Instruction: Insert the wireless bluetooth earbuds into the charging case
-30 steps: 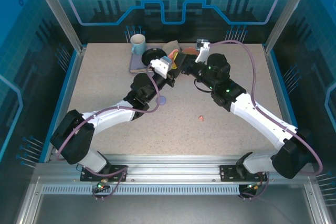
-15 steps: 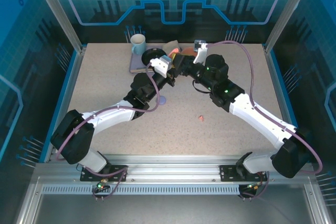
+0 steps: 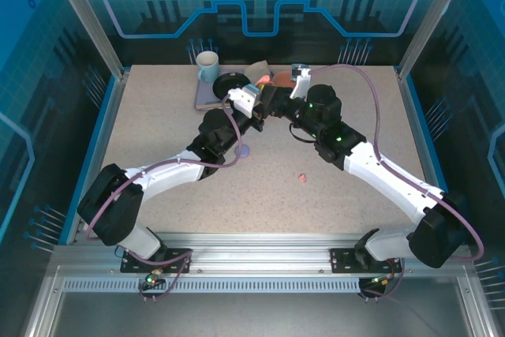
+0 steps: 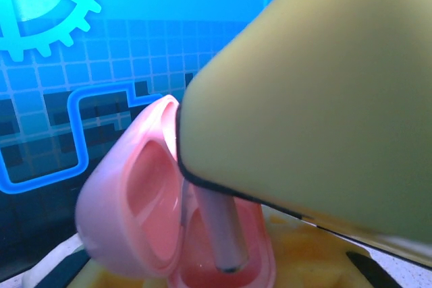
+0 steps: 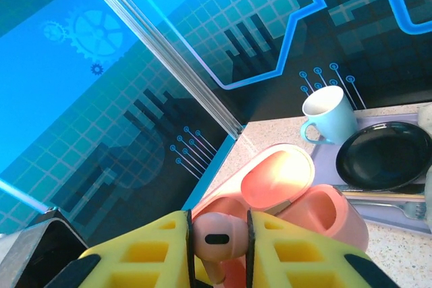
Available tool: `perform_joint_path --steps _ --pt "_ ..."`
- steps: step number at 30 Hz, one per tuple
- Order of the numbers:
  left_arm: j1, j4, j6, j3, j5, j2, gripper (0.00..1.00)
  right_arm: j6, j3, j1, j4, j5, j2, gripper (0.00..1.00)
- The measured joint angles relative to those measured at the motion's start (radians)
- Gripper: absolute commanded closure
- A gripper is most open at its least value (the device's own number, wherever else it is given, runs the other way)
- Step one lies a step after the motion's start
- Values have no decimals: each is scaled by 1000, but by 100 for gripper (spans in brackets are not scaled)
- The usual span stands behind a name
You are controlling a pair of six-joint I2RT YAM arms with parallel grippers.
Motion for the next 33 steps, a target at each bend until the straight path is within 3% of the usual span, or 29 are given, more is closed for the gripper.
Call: perform_joint_path --steps 33 --pt "0 -50 -16 7 13 2 100 -177 22 32 -105 65 0 79"
